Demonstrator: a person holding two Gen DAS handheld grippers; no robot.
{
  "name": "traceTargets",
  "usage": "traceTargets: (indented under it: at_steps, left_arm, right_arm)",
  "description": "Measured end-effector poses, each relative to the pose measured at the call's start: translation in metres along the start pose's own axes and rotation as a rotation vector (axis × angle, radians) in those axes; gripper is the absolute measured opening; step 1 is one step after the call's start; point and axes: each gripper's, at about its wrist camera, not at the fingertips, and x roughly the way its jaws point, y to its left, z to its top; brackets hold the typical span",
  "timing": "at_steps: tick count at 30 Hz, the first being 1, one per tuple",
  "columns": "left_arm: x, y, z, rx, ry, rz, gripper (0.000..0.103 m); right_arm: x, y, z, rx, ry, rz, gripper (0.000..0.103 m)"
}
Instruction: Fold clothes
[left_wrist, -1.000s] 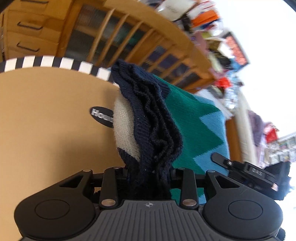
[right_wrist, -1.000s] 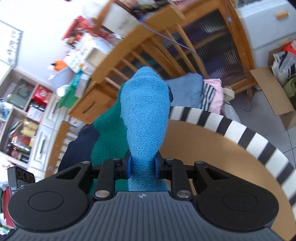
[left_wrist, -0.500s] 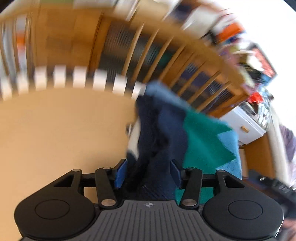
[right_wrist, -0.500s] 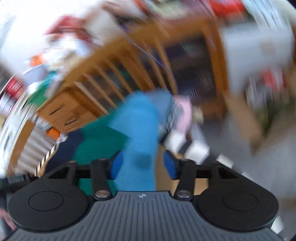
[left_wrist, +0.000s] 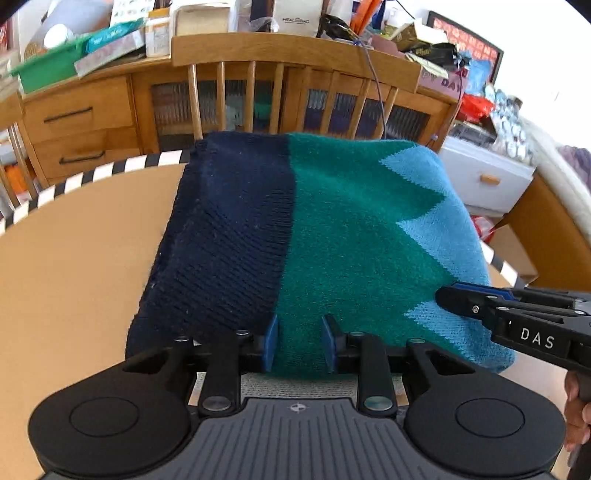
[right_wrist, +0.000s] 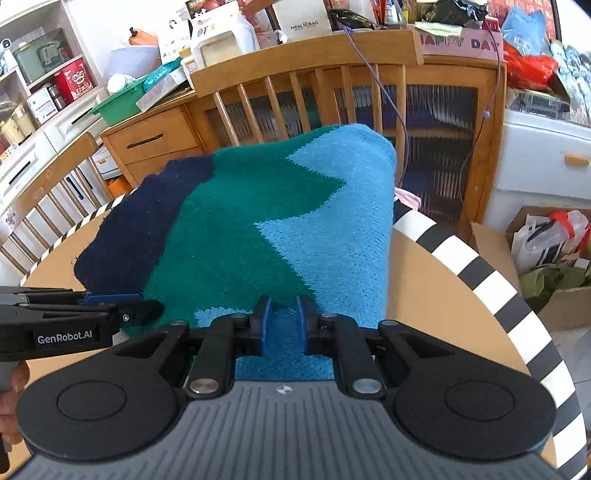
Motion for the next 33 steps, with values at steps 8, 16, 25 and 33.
traceTargets:
  at_steps: [8,16,25,33]
  left_arm:
    - [-0.021,-0.011,0.005,0.056,-0.018,0.060,0.029]
    - [-0.099,-0.030,-0.027,0.097,-0.121,0.068,0.089]
    - [-0.124,-0.040,-0.061,0.072,-0.095,0.058,0.103]
    - [-0.135,-0.039,-0.060,0.048,-0.117,0.046,0.103]
  right_arm:
    - [-0.041,0.034,0.004,-0.084,-0.088,-0.080,0.031]
    - [-0.124,0.056,-0.034,-0.091,-0.170,-0.111,0.057]
    - [-0.161,0.064,-0.065,-0.083,-0.153,-0.104,0.079]
    - [-0.173,0.064,-0.064,-0.060,-0.162,-0.091,0.081]
